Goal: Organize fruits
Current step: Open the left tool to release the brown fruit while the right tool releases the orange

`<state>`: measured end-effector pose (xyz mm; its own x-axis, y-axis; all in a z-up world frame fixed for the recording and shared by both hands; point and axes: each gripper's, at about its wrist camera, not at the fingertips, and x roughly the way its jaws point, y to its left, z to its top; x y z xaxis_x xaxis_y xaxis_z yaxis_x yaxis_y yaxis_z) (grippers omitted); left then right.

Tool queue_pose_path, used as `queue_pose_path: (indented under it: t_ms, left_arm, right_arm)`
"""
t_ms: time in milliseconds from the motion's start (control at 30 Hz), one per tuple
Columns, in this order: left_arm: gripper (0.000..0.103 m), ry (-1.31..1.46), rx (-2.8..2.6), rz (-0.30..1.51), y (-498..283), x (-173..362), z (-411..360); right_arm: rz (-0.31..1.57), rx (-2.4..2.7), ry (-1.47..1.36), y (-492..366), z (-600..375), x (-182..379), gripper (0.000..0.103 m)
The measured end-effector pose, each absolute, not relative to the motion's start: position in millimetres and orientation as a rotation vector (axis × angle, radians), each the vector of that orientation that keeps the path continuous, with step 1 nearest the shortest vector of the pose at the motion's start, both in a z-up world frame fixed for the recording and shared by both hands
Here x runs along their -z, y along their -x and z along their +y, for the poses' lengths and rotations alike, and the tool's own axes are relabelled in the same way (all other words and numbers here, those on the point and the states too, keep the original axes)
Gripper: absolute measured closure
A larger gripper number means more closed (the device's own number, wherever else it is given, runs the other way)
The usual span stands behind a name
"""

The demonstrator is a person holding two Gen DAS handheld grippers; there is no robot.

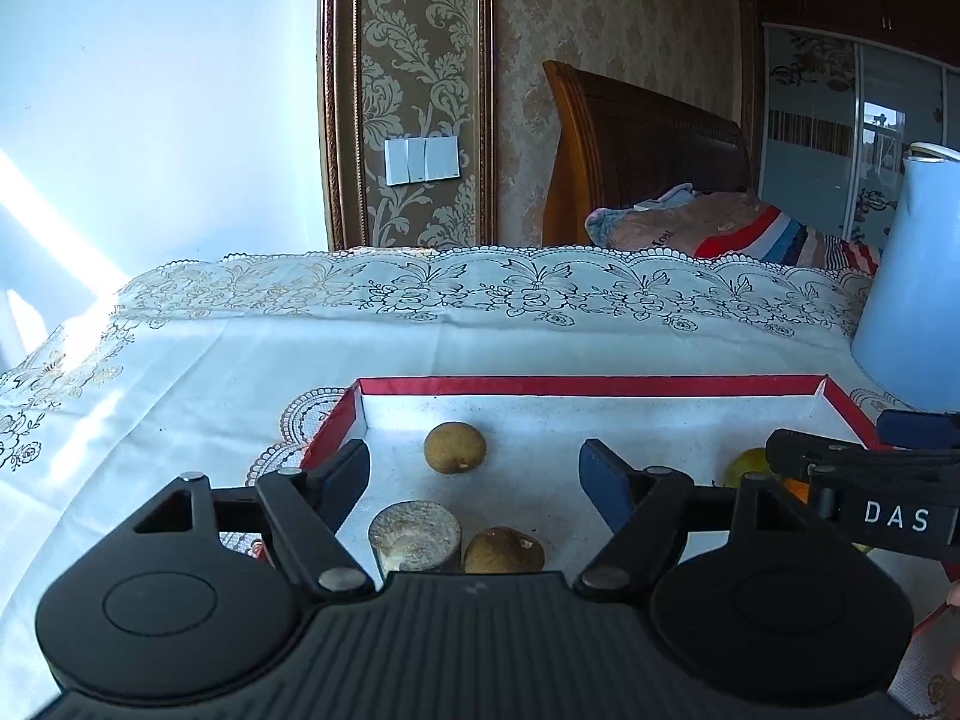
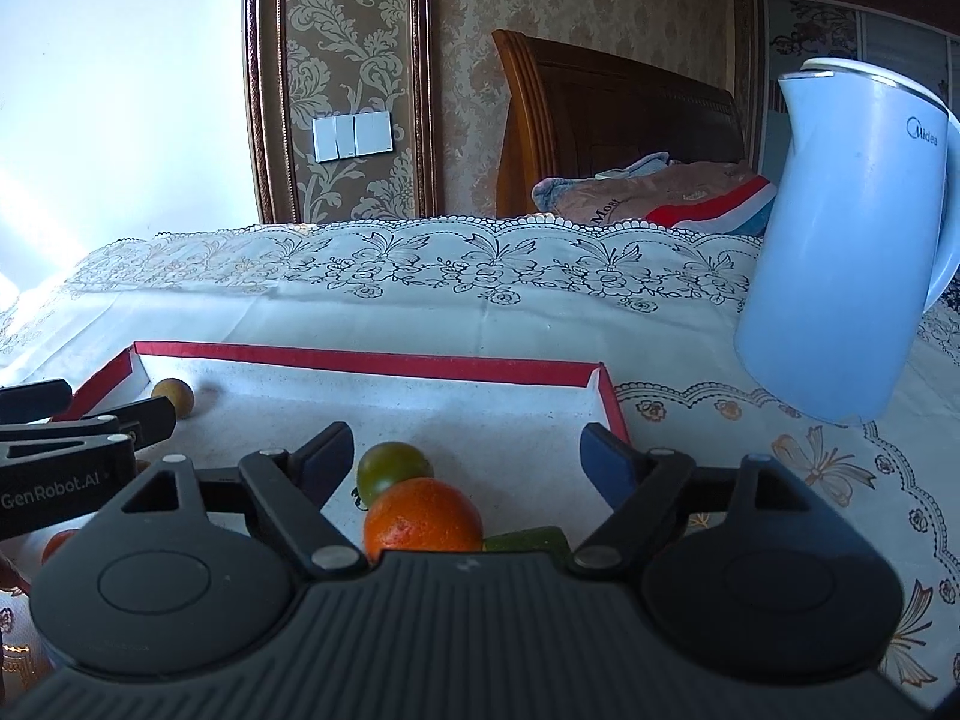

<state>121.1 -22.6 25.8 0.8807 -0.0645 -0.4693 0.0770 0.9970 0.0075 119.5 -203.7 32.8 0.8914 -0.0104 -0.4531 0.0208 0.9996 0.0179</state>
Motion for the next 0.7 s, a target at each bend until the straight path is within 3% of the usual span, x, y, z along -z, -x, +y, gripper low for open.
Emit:
queue_pose_path:
  t_ms: [700]
  left_arm:
    - [0.026, -0.038, 0.134, 0.48, -98.3, -37.8, -21.0]
  right_arm:
    - [0.472, -0.001, -0.057, -114.7, -209.1, -35.8, 0.015]
